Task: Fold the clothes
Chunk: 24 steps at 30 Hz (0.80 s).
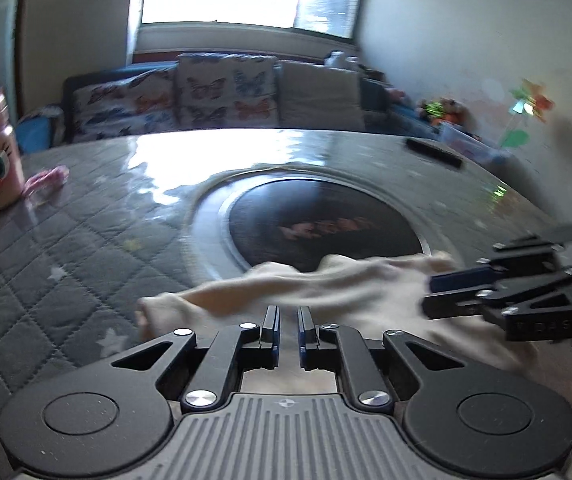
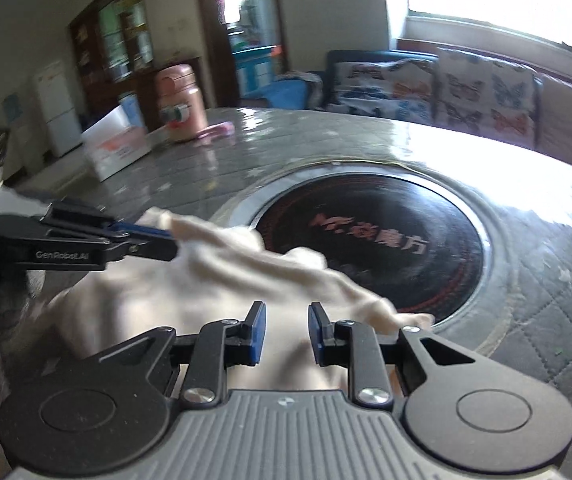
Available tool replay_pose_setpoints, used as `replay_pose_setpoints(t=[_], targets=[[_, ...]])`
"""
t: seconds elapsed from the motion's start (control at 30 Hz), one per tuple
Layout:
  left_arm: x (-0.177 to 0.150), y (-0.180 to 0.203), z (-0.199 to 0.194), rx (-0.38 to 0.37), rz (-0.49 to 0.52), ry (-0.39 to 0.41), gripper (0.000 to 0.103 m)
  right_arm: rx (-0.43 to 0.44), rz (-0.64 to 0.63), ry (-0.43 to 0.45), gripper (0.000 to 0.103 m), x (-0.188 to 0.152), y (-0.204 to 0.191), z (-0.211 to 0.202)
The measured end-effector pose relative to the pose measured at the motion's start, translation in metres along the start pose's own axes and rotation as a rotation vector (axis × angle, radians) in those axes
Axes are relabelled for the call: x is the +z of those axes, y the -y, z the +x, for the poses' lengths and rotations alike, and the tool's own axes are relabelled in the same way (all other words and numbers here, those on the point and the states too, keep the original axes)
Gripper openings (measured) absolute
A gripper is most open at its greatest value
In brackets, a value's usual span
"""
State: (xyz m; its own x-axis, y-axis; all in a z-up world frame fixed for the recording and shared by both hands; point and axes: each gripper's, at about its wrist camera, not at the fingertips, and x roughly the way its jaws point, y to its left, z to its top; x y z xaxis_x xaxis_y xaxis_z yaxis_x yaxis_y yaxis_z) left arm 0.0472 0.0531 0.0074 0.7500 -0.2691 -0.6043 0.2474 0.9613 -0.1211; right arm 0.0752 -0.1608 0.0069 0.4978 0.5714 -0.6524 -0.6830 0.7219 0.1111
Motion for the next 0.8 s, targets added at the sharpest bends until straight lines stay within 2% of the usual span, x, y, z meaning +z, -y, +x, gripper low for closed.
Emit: replay_pose_setpoints(t=[0.17, 0.33, 0.5, 0.67, 0.8], targets=[[-0.019, 0.024, -0.009, -0.045, 0.065, -0.006, 0.011, 0.054, -0.093, -0.011, 0.023, -0.011, -0.028, -0.006], [-0.043, 0.037, -0.016, -0.019, 0.136, 0.003, 0.011, 0.047, -0.185, -0.03, 0.023, -0.027, -0.046, -0.014], [-0.046, 0.032, -0.031, -0.006, 0.125, 0.014, 0.012, 0.034, -0.21, -0.042, 0.023, -0.039, -0.049, -0.03], [-0.059, 0.011, -0.031, 0.018, 0.059, -0.02, 0.012, 0.021, -0.187, -0.078, 0.023, -0.053, -0.038, -0.039], [-0.061, 0.003, -0.045, 0.023, 0.025, -0.016, 0.012, 0.021, -0.166, -0.081, 0.023, -0.058, -0.031, -0.052]])
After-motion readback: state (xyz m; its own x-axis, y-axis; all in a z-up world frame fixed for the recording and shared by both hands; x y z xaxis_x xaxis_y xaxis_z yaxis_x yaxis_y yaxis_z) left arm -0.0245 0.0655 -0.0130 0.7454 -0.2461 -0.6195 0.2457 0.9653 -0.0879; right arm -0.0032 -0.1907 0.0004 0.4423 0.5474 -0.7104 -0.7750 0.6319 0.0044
